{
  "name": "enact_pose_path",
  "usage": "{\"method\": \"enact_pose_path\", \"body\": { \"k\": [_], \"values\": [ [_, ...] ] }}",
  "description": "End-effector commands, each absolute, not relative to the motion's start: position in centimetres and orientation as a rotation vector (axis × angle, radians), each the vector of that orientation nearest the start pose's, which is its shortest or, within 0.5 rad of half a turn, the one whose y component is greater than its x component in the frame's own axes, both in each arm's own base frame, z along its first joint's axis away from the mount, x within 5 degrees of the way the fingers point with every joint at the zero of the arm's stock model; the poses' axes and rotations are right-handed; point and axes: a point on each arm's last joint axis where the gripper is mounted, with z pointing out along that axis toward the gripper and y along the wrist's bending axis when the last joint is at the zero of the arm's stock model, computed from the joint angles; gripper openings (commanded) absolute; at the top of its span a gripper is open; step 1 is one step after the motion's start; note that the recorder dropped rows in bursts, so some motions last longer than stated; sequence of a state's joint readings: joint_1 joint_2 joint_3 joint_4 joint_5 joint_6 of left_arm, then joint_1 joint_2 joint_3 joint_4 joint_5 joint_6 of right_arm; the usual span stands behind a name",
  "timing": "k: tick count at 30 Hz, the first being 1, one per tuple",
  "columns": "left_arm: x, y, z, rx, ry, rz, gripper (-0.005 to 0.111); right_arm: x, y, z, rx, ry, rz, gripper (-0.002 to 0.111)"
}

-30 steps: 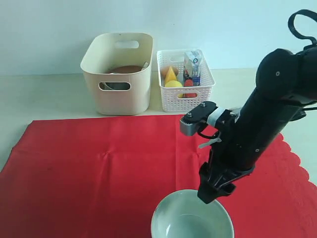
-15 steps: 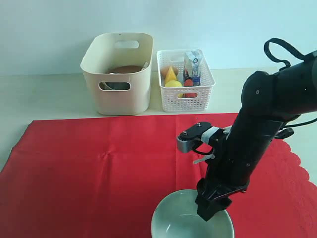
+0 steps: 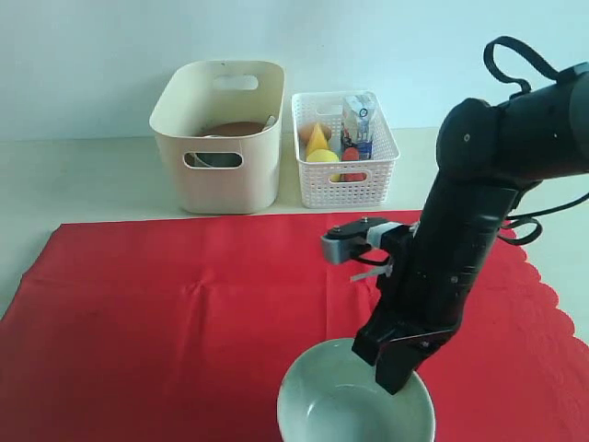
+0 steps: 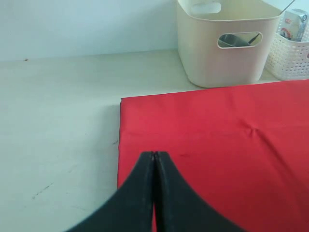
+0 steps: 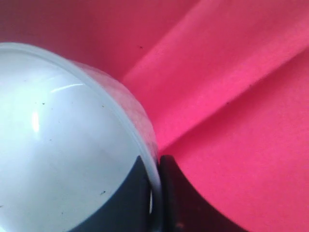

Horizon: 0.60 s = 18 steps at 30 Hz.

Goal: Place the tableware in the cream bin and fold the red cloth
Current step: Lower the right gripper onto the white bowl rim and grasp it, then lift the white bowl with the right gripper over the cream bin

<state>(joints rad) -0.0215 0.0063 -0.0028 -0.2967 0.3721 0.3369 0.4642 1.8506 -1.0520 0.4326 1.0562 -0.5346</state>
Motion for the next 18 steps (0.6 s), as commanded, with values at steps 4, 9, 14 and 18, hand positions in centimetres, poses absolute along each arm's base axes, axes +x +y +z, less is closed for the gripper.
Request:
{"method": "enact_pose_path", "body": {
  "k": [4, 9, 14, 18],
  "values": [
    [5.3, -1.1, 18.1, 0.142, 1.83, -0.072, 0.0, 26.4, 17.1, 17.4, -1.169, 3.017, 0.608, 0.0],
    [5.3, -1.1, 18.1, 0.142, 1.83, -0.072, 0.0, 26.9, 17.2, 18.2, -1.116, 2.93, 0.584, 0.0],
    [5.3, -1.1, 18.1, 0.142, 1.83, -0.072, 0.0, 27.2, 17.6, 18.4, -1.054, 2.901, 0.624, 0.0],
    [5.3, -1.1, 18.1, 0.142, 1.83, -0.072, 0.0, 27.8, 17.8, 20.0, -0.992, 2.795, 0.613, 0.0]
  ]
}}
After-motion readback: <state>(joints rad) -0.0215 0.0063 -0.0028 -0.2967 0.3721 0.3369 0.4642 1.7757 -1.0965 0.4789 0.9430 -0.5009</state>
